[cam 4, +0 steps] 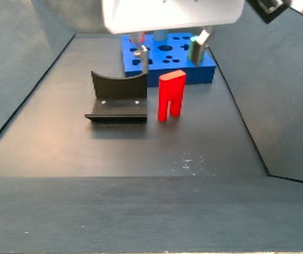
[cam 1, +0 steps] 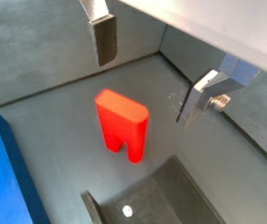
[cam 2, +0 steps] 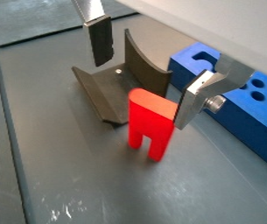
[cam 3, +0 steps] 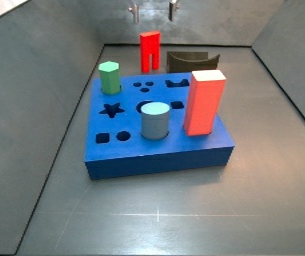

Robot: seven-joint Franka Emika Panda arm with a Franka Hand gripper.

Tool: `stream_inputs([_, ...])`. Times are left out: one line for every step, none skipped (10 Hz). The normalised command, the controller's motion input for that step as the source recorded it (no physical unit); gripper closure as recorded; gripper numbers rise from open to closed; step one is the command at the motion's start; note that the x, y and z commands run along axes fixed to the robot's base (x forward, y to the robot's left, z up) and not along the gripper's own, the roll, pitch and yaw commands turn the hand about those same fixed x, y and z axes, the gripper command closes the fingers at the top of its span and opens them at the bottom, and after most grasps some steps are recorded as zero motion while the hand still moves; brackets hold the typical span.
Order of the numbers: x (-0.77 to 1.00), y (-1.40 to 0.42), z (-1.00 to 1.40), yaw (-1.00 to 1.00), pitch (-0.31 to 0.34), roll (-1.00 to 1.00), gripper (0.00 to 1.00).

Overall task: Pick up the square-circle object. Move up. Move to above the board. Insert the square-circle object.
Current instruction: Pick up the square-circle object.

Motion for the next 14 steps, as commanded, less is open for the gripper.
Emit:
stream_inputs([0.03,-0.06,-0.47,0.15,0.000,0.00,0.00])
stream_inputs([0.00,-0.05,-0.37,0.16,0.000,0.00,0.00])
stream_inputs([0.00,0.00,-0.19,0.11,0.000,0.00,0.00])
stream_inputs([0.00,0.00,-0.17,0.07,0.000,0.00,0.00])
stream_inputs([0.00,0.00,-0.17,0.07,0.000,0.00,0.00])
stream_inputs([-0.01,-0.07,-0.15,0.05,0.000,0.00,0.00])
stream_inputs([0.00,-0.11,-0.12,0.04,0.000,0.01,0.00])
stream_inputs([0.00,-0.09,-0.14,0.05,0.000,0.00,0.00])
stream_inputs([0.00,-0.10,-0.15,0.05,0.000,0.00,0.00])
stream_inputs([0.00,-0.10,-0.14,0.05,0.000,0.00,0.00])
stream_inputs([0.00,-0.05,-0.20,0.10,0.000,0.01,0.00])
stream_inputs([0.00,-0.02,-0.25,0.16,0.000,0.01,0.00])
stream_inputs([0.00,0.00,-0.29,0.22,0.000,0.00,0.00])
stream_inputs([0.00,0.00,-0.30,0.26,0.000,0.00,0.00])
